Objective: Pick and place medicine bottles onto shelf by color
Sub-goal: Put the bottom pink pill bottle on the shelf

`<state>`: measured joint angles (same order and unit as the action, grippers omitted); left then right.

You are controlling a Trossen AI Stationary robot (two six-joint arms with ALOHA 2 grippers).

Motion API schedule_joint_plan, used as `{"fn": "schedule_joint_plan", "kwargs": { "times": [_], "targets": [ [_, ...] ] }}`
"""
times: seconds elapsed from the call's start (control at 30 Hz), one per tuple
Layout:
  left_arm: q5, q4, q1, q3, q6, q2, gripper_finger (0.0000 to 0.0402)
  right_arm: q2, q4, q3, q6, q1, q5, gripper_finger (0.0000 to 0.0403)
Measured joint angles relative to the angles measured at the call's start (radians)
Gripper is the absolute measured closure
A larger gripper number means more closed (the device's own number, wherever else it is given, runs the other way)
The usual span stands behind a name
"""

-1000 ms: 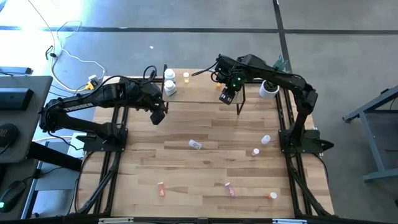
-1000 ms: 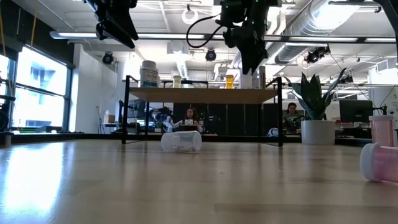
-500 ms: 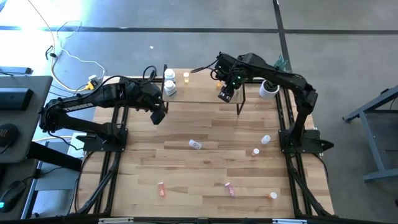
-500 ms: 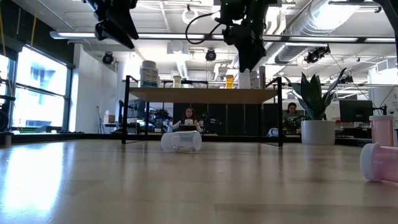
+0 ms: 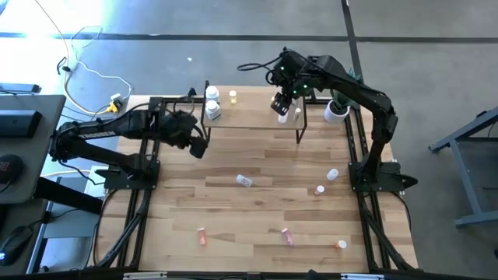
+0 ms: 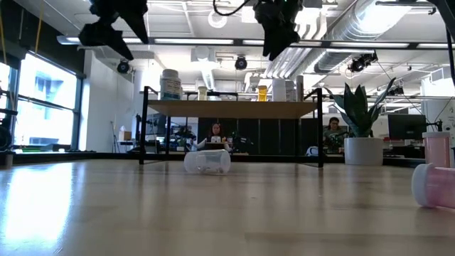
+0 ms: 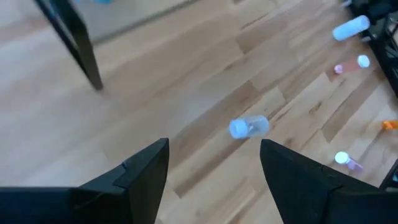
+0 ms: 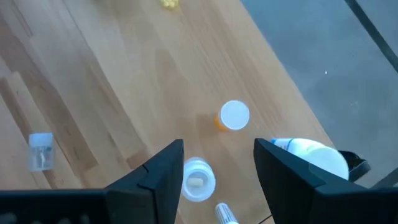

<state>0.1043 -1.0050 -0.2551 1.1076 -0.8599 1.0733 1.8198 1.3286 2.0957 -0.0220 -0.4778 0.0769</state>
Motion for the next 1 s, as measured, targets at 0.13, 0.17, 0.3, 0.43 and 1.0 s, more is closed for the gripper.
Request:
{"fn": "schedule_joint_plan", "kwargs": {
  "times": [0.13,0.17,0.3,0.43,1.0],
  "targets": [
    [0.048,-0.029,0.114,0.000,-0.142,0.000,0.0168,0.000,0.021,0.036,-0.025,0.000,0.000,0.0217],
    [0.057,-0.029,0.144,0.000,-0.174,0.000,0.0170,0.000,0.023,0.041,-0.028,0.000,0.000,0.0217],
    [0.092,-0.029,0.275,0.000,-0.303,0.002,0.0172,0.000,0.038,0.058,-0.065,0.000,-0.002,0.0217],
    [0.128,-0.029,0.418,0.000,-0.428,0.029,0.0172,0.000,0.047,0.058,-0.075,0.001,-0.005,0.0217],
    [0.160,-0.004,0.788,0.000,-0.957,0.318,0.0172,0.000,0.174,0.058,-0.093,0.001,-0.006,0.0217]
  ]
}}
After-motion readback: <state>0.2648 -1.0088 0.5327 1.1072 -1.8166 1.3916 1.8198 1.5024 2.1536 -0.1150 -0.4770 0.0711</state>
